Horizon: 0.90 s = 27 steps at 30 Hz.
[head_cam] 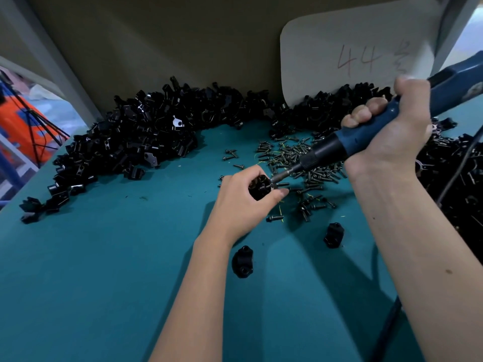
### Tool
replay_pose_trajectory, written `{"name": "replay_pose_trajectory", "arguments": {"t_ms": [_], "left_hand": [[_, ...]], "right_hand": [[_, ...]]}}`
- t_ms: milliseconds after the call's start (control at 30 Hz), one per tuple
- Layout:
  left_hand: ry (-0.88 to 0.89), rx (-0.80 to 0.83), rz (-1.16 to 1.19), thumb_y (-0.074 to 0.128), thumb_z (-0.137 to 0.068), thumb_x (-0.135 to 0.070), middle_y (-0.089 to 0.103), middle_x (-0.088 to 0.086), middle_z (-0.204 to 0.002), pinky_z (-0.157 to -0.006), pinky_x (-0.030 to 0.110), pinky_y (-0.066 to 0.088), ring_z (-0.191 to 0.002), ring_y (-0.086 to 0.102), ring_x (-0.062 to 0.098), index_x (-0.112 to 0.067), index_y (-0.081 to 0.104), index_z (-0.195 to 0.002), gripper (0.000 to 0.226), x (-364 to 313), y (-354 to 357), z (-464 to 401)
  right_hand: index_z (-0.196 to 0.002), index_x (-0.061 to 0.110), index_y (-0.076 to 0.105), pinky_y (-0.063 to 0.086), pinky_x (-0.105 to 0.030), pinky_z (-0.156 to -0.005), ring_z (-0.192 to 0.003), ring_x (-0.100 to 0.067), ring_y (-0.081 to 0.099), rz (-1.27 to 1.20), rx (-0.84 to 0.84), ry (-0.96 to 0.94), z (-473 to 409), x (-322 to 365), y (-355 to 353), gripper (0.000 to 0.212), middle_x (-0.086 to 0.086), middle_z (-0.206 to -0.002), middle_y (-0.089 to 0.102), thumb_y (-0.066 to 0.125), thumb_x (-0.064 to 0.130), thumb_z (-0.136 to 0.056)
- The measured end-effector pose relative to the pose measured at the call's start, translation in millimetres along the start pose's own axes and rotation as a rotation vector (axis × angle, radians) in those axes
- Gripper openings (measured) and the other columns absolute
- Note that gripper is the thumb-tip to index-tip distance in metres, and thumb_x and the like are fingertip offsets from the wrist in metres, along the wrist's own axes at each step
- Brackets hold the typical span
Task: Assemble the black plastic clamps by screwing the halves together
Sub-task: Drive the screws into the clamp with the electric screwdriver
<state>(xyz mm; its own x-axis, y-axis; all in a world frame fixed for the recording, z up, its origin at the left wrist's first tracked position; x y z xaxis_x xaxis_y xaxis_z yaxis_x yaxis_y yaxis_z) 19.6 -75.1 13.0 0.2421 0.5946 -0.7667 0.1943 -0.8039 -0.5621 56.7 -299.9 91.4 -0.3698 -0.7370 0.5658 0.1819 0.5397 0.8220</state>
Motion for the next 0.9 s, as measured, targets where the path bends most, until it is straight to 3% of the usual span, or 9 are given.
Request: {"name": "replay_pose_trajectory", "arguments": {"t_ms": [133, 267, 333, 567, 733, 900], "left_hand": [[0.027, -0.001, 0.014, 0.08, -0.082, -0.054, 0.05, -0.008, -0.059, -0.048, 0.02, 0.032, -0.053, 0.044, 0.007, -0.02, 0.052, -0.074, 0.044, -5.4, -2.7, 0.5], [0.0, 0.036, 0.103, 0.081, -0.081, -0.057, 0.061, 0.003, -0.057, -0.044, 0.041, 0.052, -0.049, 0.061, 0.025, -0.019, 0.054, -0.078, 0.046, -6.5, -0.8, 1.7], [-0.017, 0.057, 0.147, 0.083, -0.081, -0.055, 0.062, 0.006, -0.055, -0.041, 0.047, 0.054, -0.045, 0.062, 0.027, -0.018, 0.055, -0.078, 0.047, -5.4, 2.2, 2.2], [0.002, 0.043, 0.189, 0.087, -0.078, -0.052, 0.063, 0.005, -0.055, -0.038, 0.033, 0.053, -0.044, 0.063, 0.027, -0.019, 0.057, -0.078, 0.045, -5.4, 2.6, 0.4], [-0.001, 0.033, 0.198, 0.088, -0.078, -0.051, 0.062, 0.004, -0.054, -0.039, 0.028, 0.049, -0.042, 0.062, 0.024, -0.019, 0.056, -0.076, 0.045, -4.4, 2.6, 0.4], [0.002, 0.02, 0.201, 0.088, -0.075, -0.055, 0.063, 0.005, -0.055, -0.038, 0.028, 0.048, -0.041, 0.061, 0.023, -0.021, 0.056, -0.077, 0.047, -4.8, 1.2, 0.6]], "right_hand": [[-0.102, 0.011, 0.038, 0.039, -0.028, -0.05, -0.05, -0.017, 0.042, 0.021, 0.033, -0.016, 2.3, -0.2, 4.0, 0.027, -0.002, -0.063, 0.044, 0.063, 0.012, -0.092], [-0.101, 0.011, 0.037, 0.039, -0.028, -0.051, -0.05, -0.017, 0.041, 0.038, 0.044, -0.019, 1.5, 2.2, 4.2, 0.026, -0.002, -0.063, 0.043, 0.061, 0.01, -0.091], [-0.095, 0.012, 0.038, 0.038, -0.028, -0.051, -0.05, -0.017, 0.04, 0.044, 0.038, -0.018, 0.8, 2.8, 3.2, 0.023, -0.002, -0.063, 0.042, 0.06, 0.009, -0.091], [-0.08, 0.013, 0.04, 0.037, -0.027, -0.05, -0.05, -0.016, 0.039, 0.056, 0.029, 0.001, 4.2, 5.3, 4.9, 0.022, -0.001, -0.062, 0.041, 0.056, 0.006, -0.093], [-0.109, 0.006, 0.032, 0.04, -0.029, -0.054, -0.057, -0.016, 0.04, 0.132, 0.034, 0.041, 9.3, 3.6, 5.5, 0.021, -0.004, -0.07, 0.039, 0.051, 0.013, -0.103], [-0.113, 0.007, 0.03, 0.04, -0.028, -0.057, -0.061, -0.015, 0.04, 0.168, 0.019, 0.07, 13.1, 2.4, 4.0, 0.022, -0.004, -0.075, 0.038, 0.047, 0.018, -0.107]]}}
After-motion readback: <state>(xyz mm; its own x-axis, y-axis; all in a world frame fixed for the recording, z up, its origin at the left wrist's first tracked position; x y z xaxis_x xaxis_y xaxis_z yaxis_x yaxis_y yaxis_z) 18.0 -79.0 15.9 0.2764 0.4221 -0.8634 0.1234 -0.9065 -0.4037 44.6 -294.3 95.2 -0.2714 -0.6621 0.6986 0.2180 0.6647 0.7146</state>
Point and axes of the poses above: each hand's wrist, its own z-axis away from the middle knuckle, its own y-axis out of the palm, x = y × z, the point moved 9 cm from there along -z, towards the middle knuckle
